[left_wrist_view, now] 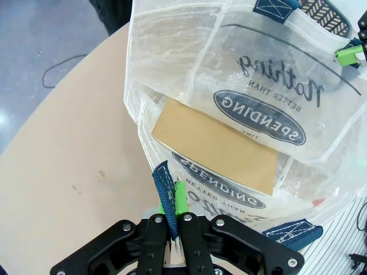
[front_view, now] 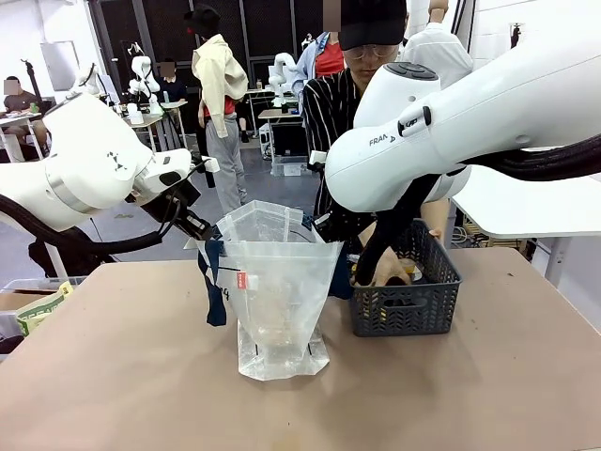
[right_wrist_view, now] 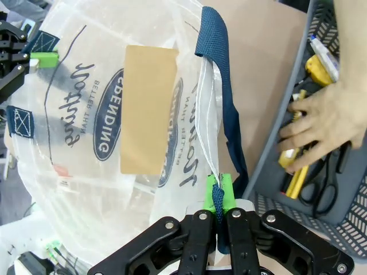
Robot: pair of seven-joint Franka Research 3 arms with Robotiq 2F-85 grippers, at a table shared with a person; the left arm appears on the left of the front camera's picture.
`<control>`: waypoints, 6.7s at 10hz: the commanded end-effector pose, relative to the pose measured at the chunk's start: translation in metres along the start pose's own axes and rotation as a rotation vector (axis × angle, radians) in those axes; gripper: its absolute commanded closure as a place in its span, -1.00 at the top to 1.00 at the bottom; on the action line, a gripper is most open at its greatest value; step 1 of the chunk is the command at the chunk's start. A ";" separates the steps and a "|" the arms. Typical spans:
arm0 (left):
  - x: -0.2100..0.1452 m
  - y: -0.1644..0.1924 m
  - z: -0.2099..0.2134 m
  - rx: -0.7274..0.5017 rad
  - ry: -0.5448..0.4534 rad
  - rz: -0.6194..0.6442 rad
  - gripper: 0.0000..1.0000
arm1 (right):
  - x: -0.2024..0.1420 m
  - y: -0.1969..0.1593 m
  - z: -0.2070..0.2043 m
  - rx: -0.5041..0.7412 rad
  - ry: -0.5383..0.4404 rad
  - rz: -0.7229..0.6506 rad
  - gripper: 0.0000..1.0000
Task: Transfer purchased items from the store into the shopping bag.
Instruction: Move the Reusable shopping bag to the right side of the table.
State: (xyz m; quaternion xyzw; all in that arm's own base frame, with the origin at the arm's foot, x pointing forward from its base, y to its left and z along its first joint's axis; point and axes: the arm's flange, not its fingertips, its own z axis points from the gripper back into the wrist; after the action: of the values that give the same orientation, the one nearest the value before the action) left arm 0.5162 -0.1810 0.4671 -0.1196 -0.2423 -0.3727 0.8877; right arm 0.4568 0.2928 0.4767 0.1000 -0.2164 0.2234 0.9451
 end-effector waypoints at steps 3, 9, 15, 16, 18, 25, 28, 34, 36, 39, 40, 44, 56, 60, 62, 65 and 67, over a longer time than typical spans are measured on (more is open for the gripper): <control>0.000 0.001 0.003 0.007 0.001 0.000 -1.00 | -0.006 -0.001 0.001 0.003 0.004 -0.010 -1.00; 0.000 0.001 0.003 0.007 0.001 0.000 -1.00 | -0.006 -0.001 0.001 0.003 0.004 -0.010 -1.00; 0.000 0.001 0.003 0.007 0.001 0.000 -1.00 | -0.006 -0.001 0.001 0.003 0.004 -0.010 -1.00; 0.000 0.001 0.003 0.007 0.001 0.000 -1.00 | -0.006 -0.001 0.001 0.003 0.004 -0.010 -1.00; 0.000 0.001 0.003 0.007 0.001 0.000 -1.00 | -0.006 -0.001 0.001 0.003 0.004 -0.010 -1.00; 0.000 0.001 0.003 0.007 0.001 0.000 -1.00 | -0.006 -0.001 0.001 0.003 0.004 -0.010 -1.00; 0.000 0.001 0.003 0.007 0.001 0.000 -1.00 | -0.006 -0.001 0.001 0.003 0.004 -0.010 -1.00; 0.000 0.001 0.003 0.007 0.001 0.000 -1.00 | -0.006 -0.001 0.001 0.003 0.004 -0.010 -1.00; 0.000 0.001 0.003 0.007 0.001 0.000 -1.00 | -0.006 -0.001 0.001 0.003 0.004 -0.010 -1.00; 0.000 0.001 0.003 0.007 0.001 0.000 -1.00 | -0.006 -0.001 0.001 0.003 0.004 -0.010 -1.00; 0.000 0.001 0.003 0.007 0.001 0.000 -1.00 | -0.006 -0.001 0.001 0.003 0.004 -0.010 -1.00; 0.000 0.001 0.003 0.007 0.001 0.000 -1.00 | -0.006 -0.001 0.001 0.003 0.004 -0.010 -1.00; 0.000 0.001 0.003 0.007 0.001 0.000 -1.00 | -0.006 -0.001 0.001 0.003 0.004 -0.010 -1.00; 0.000 0.001 0.003 0.007 0.001 0.000 -1.00 | -0.006 -0.001 0.001 0.003 0.004 -0.010 -1.00; 0.000 0.001 0.003 0.007 0.001 0.000 -1.00 | -0.006 -0.001 0.001 0.003 0.004 -0.010 -1.00; 0.000 0.001 0.003 0.007 0.001 0.000 -1.00 | -0.006 -0.001 0.001 0.003 0.004 -0.010 -1.00; 0.000 0.001 0.003 0.007 0.001 0.000 -1.00 | -0.006 -0.001 0.001 0.003 0.004 -0.010 -1.00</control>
State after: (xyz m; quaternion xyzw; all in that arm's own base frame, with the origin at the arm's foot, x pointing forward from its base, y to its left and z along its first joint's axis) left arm 0.5161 -0.1811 0.4668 -0.1196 -0.2419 -0.3729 0.8878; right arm 0.4567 0.2926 0.4774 0.1000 -0.2172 0.2233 0.9450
